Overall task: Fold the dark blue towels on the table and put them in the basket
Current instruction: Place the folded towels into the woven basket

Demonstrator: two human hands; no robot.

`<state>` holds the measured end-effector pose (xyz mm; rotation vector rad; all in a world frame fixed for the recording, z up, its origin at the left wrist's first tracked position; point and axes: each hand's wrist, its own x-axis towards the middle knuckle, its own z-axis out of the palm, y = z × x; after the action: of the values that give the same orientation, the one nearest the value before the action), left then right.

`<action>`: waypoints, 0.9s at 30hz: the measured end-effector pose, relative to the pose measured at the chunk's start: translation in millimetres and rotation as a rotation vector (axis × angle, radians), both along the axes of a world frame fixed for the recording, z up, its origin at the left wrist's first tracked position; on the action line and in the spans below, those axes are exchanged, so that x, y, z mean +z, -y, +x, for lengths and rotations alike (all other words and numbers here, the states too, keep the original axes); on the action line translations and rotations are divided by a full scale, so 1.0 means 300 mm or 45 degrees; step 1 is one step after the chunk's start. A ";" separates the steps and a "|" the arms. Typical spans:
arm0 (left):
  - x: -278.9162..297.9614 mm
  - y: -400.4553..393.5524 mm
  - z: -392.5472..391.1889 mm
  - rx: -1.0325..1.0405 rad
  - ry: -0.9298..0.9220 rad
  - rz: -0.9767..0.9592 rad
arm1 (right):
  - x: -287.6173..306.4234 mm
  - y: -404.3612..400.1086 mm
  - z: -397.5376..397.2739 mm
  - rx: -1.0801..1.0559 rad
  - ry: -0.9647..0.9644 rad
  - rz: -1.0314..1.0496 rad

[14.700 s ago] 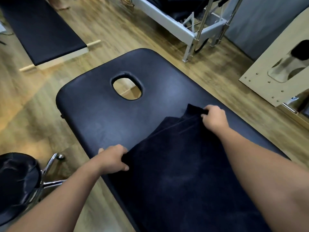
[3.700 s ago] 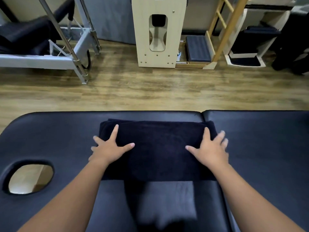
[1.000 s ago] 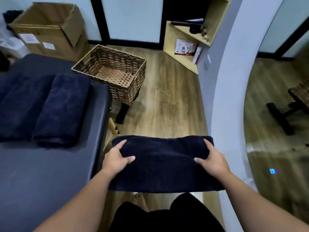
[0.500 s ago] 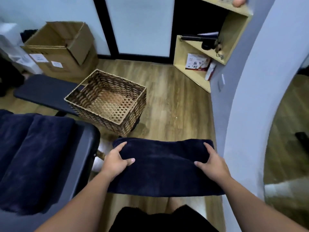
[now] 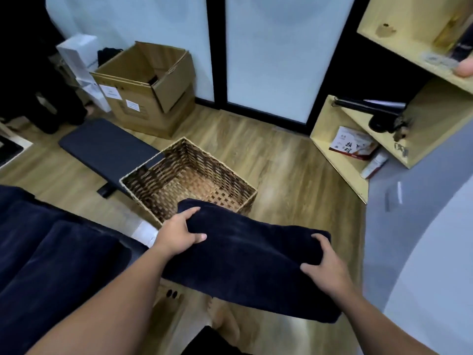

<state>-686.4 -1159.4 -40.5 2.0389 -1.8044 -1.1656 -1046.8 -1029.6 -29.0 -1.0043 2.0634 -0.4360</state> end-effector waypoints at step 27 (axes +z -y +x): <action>-0.078 1.105 0.315 -0.316 0.659 -0.118 | -0.249 0.949 0.717 -0.306 0.214 0.116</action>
<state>-591.8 -1490.8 -63.9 2.2563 -2.3468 -0.6117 -831.6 -1314.5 -103.6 -0.6453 2.0381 -0.5258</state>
